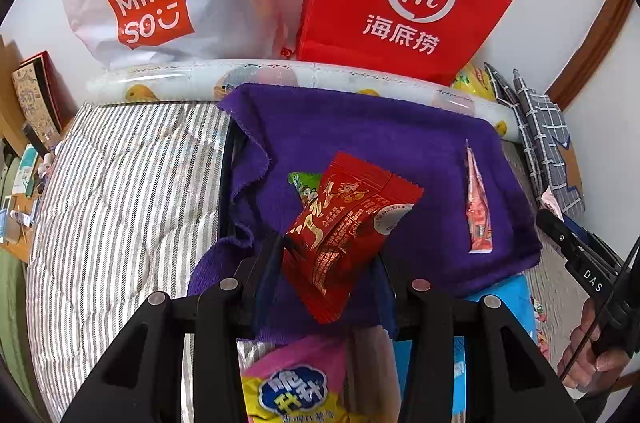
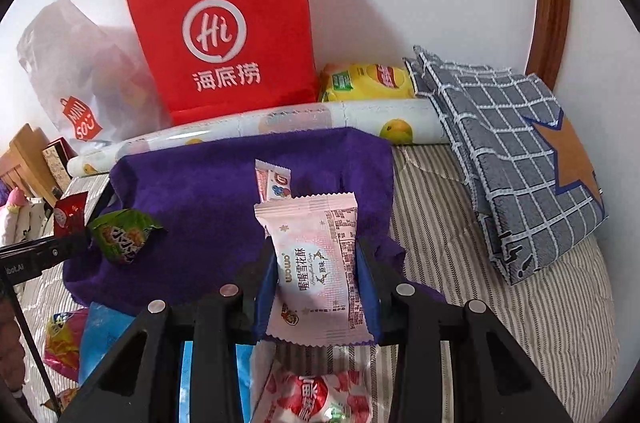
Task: Organize snacks
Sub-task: 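Carry the red packet and pink pastry packet toward the purple towel, then open the left gripper over the towel while the right releases the pink pastry packet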
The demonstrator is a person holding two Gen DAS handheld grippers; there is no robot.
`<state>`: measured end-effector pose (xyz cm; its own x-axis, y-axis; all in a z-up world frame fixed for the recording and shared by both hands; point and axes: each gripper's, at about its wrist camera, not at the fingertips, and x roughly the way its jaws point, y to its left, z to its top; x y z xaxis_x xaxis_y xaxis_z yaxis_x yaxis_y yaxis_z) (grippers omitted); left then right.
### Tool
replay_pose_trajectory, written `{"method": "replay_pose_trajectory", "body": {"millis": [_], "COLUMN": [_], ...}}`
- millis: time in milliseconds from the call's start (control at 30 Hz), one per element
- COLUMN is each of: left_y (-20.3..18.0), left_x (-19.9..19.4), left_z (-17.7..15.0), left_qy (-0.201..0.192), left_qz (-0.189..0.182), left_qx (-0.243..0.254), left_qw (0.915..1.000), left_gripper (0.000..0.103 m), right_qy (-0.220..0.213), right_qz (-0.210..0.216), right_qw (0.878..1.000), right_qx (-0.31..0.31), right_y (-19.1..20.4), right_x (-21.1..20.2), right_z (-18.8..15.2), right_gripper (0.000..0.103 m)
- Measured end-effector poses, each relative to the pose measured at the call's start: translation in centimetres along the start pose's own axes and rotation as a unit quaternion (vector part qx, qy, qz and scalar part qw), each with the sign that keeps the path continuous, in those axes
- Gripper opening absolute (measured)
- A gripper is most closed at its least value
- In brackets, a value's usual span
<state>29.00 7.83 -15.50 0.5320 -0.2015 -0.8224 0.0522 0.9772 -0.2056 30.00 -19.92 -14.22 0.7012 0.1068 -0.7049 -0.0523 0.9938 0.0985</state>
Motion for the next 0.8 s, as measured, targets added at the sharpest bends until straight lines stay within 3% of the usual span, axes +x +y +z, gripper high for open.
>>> {"method": "replay_pose_trajectory", "body": {"millis": [433, 800], "left_y": [0.6, 0.7], "left_x": [3.2, 3.6], "left_z": [0.5, 0.3], "left_qy": [0.026, 0.033], "left_qz": [0.006, 0.006], "left_qx": [-0.004, -0.005], "left_qw": [0.9996, 0.9994], "left_gripper": [0.043, 0.043], "right_qy": [0.036, 0.042], "right_qz": [-0.001, -0.004], "right_qw": [0.999, 0.999], "right_qx": [-0.005, 0.002], "right_y": [-0.2, -0.5], "right_x": [3.0, 3.5], "right_z": [0.4, 0.7], "right_gripper": [0.035, 0.036]}}
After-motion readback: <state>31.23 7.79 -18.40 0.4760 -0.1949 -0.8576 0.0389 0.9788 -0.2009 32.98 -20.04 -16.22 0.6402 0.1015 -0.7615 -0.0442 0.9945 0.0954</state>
